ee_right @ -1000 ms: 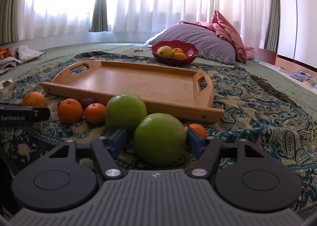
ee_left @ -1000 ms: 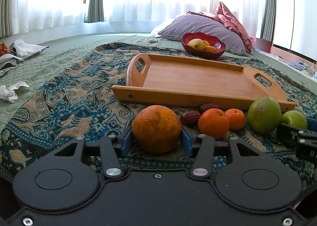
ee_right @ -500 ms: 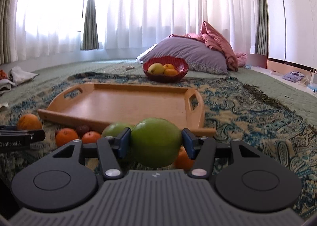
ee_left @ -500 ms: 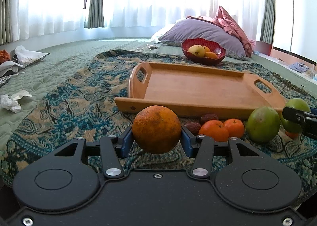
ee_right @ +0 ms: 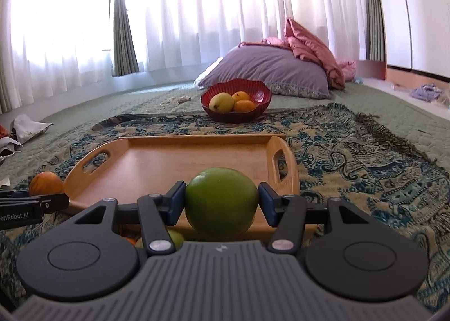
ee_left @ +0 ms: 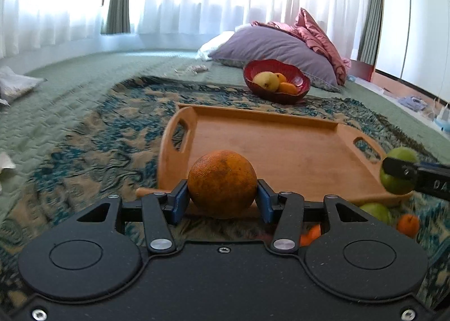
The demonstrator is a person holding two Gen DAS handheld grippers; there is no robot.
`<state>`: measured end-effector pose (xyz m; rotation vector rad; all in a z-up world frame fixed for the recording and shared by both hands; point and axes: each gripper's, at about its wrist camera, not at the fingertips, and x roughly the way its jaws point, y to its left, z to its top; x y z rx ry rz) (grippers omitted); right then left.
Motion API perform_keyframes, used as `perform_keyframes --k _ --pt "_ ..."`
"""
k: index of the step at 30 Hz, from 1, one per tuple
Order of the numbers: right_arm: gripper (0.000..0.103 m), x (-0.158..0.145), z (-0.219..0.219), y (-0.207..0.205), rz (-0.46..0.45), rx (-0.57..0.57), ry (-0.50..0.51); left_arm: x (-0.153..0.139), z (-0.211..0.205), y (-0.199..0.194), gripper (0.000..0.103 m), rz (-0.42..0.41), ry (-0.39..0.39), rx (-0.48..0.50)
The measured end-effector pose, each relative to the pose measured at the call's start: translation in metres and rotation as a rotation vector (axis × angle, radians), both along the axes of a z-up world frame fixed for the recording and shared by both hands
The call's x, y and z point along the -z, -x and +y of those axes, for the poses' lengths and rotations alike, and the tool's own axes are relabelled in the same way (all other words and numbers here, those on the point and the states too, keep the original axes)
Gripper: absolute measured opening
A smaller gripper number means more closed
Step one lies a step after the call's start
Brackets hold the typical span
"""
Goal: Organize fruits
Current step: 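Carry both fruits onto the wooden tray and open both grippers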
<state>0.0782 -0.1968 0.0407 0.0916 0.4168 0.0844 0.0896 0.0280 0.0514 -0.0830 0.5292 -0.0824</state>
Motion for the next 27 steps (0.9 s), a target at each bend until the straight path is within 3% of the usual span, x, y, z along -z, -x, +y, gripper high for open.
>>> perform_keyframes --k 5,11,20,27 --pt "0.059 -0.001 -0.004 -0.035 0.08 -0.024 -0.001 -0.002 0.006 -0.04 0.048 0.073 0.039 0.006" --pt "0.059 0.004 -0.014 -0.071 0.157 0.002 -0.057 0.003 0.008 -0.078 0.048 0.138 0.026 0.01" --pt "0.059 -0.004 -0.021 -0.13 0.224 0.033 -0.039 -0.004 0.0 -0.144 0.048 0.174 0.04 0.023" --pt "0.059 0.001 -0.02 -0.162 0.261 0.057 -0.036 0.009 -0.004 -0.168 0.048 0.213 0.04 0.019"
